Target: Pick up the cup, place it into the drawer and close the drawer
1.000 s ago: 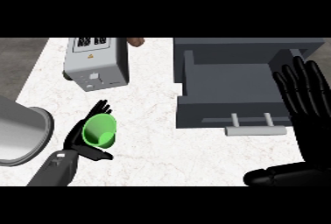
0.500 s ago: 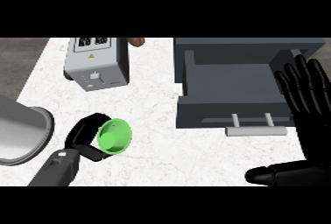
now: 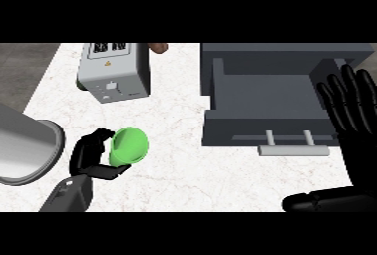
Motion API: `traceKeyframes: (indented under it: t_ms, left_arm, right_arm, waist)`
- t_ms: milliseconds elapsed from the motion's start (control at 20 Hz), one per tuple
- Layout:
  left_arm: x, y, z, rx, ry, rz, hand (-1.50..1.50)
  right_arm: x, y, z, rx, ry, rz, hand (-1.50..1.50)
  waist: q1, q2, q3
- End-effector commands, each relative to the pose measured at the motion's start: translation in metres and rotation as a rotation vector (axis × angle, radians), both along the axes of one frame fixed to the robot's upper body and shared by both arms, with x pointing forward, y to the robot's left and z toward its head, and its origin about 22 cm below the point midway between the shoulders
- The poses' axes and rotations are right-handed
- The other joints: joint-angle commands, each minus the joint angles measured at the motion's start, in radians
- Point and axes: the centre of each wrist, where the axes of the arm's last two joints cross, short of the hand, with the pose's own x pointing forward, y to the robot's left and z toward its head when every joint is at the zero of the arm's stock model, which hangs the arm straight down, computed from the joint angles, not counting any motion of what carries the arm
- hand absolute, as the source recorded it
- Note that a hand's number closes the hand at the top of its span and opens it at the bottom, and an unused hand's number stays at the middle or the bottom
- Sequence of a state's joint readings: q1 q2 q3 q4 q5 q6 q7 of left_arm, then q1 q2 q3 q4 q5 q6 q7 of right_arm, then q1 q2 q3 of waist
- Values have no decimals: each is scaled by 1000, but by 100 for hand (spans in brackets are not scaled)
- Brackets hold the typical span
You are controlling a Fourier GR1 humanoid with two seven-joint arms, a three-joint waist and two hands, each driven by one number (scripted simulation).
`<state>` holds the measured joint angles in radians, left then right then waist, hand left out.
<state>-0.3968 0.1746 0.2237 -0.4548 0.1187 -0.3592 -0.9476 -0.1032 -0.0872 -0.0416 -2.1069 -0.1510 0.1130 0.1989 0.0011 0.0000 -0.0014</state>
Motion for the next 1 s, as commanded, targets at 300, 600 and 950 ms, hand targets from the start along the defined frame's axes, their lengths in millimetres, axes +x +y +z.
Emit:
traceKeyframes:
  t_ms: [300,600,950]
  left_arm:
    - [7,-5,28,-91,-236,91,150]
    - [32,-45,83,-28,-266,-42,150]
    - [44,-101,169,-85,-286,-90,150]
  right_arm:
    - [-7,-4,-10,-13,17,-12,-150]
    - [-15,-12,-16,-2,16,-23,-150]
    - [10,-14,0,-8,21,-33,-150]
  waist:
    - [13,-6,3]
    - [5,-6,3]
    - [7,-4,2]
